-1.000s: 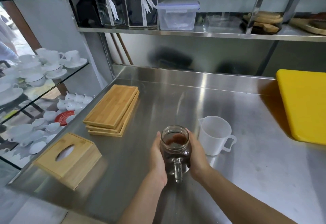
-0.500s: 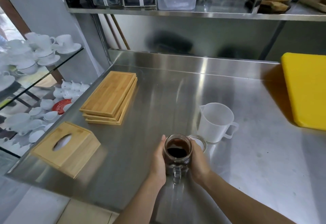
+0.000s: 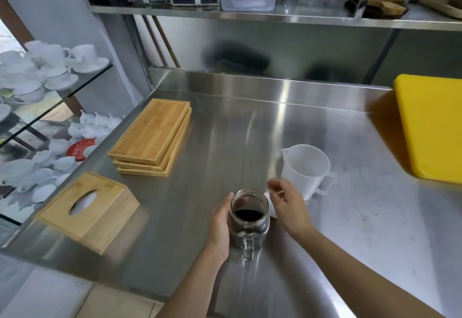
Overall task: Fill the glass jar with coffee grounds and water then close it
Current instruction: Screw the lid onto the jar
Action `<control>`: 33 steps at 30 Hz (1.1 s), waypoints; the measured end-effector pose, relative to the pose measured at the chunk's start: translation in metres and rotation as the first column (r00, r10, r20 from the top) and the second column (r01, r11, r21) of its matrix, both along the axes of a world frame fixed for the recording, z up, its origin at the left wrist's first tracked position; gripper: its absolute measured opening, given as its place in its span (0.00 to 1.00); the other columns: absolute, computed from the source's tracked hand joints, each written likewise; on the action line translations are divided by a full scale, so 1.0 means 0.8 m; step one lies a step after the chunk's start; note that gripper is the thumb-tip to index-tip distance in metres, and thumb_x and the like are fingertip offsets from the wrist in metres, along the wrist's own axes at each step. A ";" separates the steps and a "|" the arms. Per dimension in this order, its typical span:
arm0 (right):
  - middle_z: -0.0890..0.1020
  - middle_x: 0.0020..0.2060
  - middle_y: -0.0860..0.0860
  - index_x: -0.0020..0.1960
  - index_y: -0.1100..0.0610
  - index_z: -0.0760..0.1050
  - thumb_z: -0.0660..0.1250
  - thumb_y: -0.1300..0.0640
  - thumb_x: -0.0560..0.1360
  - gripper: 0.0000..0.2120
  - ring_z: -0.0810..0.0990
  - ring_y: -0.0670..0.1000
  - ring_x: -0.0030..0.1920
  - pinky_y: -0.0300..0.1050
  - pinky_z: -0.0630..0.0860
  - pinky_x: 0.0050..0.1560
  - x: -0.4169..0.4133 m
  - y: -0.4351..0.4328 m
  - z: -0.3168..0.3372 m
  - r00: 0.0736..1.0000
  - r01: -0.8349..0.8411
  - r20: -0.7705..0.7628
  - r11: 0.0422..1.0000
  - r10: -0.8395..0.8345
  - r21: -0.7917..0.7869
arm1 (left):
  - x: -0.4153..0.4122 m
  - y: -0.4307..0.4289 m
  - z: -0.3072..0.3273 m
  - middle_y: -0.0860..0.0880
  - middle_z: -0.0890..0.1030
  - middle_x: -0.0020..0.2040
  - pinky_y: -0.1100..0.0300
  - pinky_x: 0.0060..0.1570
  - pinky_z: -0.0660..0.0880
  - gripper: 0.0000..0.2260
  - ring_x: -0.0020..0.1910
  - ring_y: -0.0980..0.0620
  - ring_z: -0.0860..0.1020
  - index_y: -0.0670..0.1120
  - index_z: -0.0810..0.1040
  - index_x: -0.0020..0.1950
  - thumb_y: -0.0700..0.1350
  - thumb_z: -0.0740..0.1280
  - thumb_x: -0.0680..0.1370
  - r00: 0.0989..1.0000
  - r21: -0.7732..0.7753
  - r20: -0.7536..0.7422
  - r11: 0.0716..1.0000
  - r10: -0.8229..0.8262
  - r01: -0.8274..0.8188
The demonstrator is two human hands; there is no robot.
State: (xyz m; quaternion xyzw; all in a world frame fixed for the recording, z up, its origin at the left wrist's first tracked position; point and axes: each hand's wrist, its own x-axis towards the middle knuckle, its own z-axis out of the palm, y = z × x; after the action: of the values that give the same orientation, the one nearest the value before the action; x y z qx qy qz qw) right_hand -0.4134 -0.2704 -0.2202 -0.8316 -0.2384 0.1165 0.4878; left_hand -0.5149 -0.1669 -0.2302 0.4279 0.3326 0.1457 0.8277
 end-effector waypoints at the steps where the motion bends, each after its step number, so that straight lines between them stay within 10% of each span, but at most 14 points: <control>1: 0.77 0.52 0.54 0.57 0.62 0.74 0.62 0.71 0.72 0.14 0.75 0.53 0.54 0.34 0.68 0.53 0.009 -0.002 0.000 0.999 -0.031 0.032 0.997 0.034 -0.070 | -0.001 -0.001 0.001 0.45 0.83 0.34 0.55 0.41 0.74 0.17 0.34 0.49 0.80 0.42 0.83 0.38 0.53 0.61 0.74 1.000 -0.008 -0.006 1.000 -0.003 0.003; 11: 0.55 0.74 0.58 0.75 0.52 0.48 0.71 0.58 0.69 0.43 0.51 0.58 0.74 0.51 0.53 0.72 0.046 -0.002 0.001 0.822 -0.374 -0.009 0.528 0.569 -0.763 | -0.001 0.000 0.004 0.47 0.84 0.32 0.67 0.31 0.76 0.17 0.32 0.54 0.82 0.38 0.81 0.43 0.47 0.57 0.78 0.999 0.045 0.022 0.999 -0.028 0.027; 17: 0.62 0.71 0.56 0.75 0.51 0.47 0.74 0.49 0.68 0.47 0.61 0.58 0.70 0.53 0.59 0.69 0.053 0.003 -0.007 0.818 -0.330 -0.004 0.463 0.575 -0.823 | -0.004 0.001 0.005 0.48 0.84 0.32 0.68 0.30 0.76 0.17 0.33 0.54 0.82 0.38 0.80 0.44 0.46 0.56 0.79 0.998 0.050 0.034 0.998 -0.046 0.044; 27: 0.68 0.49 0.56 0.72 0.34 0.46 0.72 0.49 0.69 0.44 0.71 0.57 0.48 0.50 0.73 0.55 0.060 0.003 0.021 0.852 -0.305 0.132 0.685 0.507 -0.662 | -0.005 0.002 0.005 0.47 0.84 0.35 0.58 0.40 0.75 0.16 0.35 0.52 0.82 0.41 0.81 0.43 0.50 0.59 0.76 0.999 0.030 0.008 0.999 -0.035 0.035; 33: 0.68 0.46 0.54 0.65 0.46 0.69 0.73 0.47 0.68 0.28 0.73 0.53 0.42 0.46 0.73 0.53 0.059 0.012 0.064 0.938 -0.209 0.198 0.922 0.283 -0.326 | -0.004 -0.002 0.005 0.45 0.83 0.33 0.56 0.38 0.74 0.19 0.32 0.50 0.81 0.41 0.82 0.41 0.53 0.58 0.76 0.999 -0.026 -0.009 0.999 -0.048 0.048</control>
State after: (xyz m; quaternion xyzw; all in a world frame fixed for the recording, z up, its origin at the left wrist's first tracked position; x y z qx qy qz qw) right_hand -0.3659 -0.2605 -0.1693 -0.8670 -0.3787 0.1099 0.3046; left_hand -0.5181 -0.1686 -0.2263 0.4256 0.3280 0.1196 0.8348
